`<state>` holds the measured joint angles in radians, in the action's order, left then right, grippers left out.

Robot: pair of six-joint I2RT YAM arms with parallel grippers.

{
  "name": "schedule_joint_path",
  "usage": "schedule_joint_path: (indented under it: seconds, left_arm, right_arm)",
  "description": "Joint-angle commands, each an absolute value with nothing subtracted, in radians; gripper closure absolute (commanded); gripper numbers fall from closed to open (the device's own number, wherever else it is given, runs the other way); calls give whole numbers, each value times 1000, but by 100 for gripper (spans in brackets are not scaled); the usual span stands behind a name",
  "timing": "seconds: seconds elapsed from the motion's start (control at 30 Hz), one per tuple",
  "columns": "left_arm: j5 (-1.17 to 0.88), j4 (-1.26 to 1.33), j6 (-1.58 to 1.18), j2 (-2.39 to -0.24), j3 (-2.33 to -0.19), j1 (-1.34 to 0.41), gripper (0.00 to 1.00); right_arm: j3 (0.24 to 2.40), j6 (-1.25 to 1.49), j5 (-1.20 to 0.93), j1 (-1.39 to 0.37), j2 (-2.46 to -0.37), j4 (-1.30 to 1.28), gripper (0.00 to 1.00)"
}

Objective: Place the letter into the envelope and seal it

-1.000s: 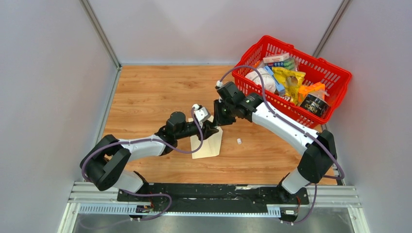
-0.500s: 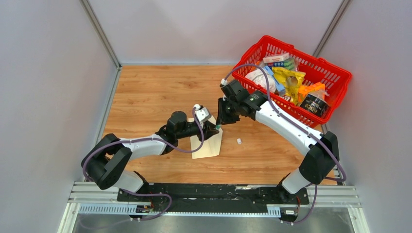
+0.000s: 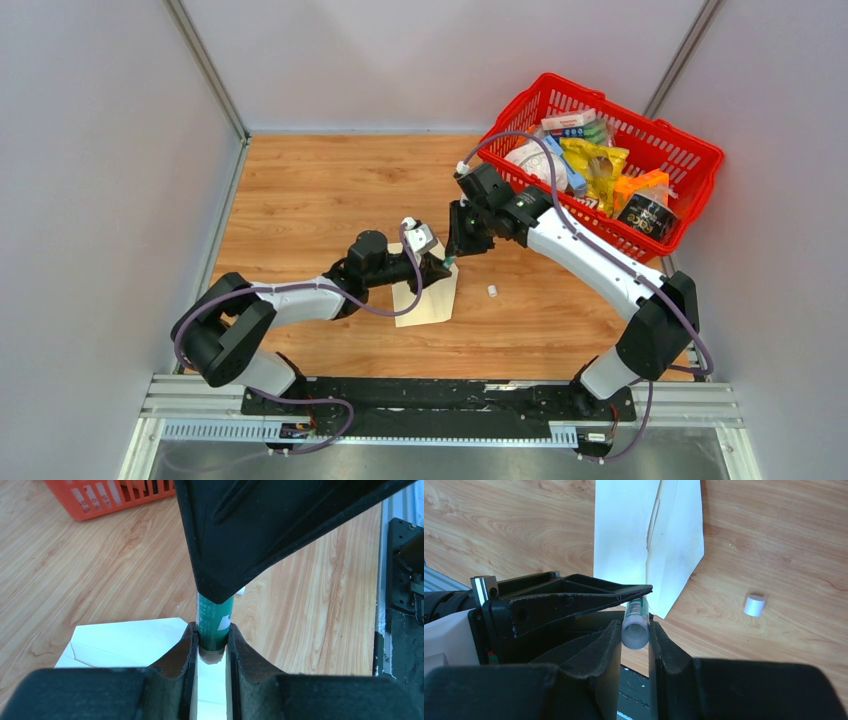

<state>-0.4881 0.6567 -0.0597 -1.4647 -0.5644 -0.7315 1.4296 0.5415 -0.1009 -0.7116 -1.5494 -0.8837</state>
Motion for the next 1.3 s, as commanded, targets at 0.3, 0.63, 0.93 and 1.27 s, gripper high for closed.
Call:
schedule_joint_path:
  seconds: [0.3,0.63,0.93,1.27]
  left_arm:
    - [-479,693,-2,-1413,-586,-758,97]
    - [-474,669,26,-1411,-606,-761,98]
    - [-469,660,40,-1393,-607,-762,98]
    - [-477,644,43,-1387,-611,-762,98]
  right_arm:
    - [1425,531,-146,-710,-1528,-870,60]
    - [1422,505,-138,-732,-1560,-896,61]
    - [1428,486,-112,-741,-1586,-914,64]
    - [1442,479,-77,-752,-1617,-930,86]
